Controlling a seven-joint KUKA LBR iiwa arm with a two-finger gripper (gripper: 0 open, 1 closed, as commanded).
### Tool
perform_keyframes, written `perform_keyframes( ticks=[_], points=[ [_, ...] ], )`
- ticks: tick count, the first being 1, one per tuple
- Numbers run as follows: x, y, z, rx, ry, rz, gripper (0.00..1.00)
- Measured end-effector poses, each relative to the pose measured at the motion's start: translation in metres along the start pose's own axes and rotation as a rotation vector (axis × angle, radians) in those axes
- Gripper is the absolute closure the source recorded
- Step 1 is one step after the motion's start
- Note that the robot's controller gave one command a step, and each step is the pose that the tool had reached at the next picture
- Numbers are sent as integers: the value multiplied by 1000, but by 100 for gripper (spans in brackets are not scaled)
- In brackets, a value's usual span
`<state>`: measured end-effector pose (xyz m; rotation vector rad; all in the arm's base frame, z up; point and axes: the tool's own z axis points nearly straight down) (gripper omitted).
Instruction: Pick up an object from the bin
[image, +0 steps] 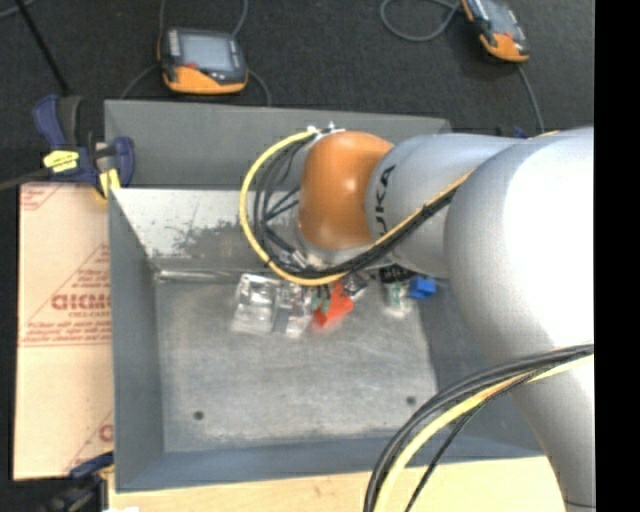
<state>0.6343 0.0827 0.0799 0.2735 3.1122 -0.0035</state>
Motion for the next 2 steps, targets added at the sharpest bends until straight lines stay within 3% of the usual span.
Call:
perform_keyframes(
  ticks=[1, 2],
  points=[
    [14, -26, -113, -1, 9, -160, 100],
    [41, -19, -161, -3, 13, -81, 100]
  ],
)
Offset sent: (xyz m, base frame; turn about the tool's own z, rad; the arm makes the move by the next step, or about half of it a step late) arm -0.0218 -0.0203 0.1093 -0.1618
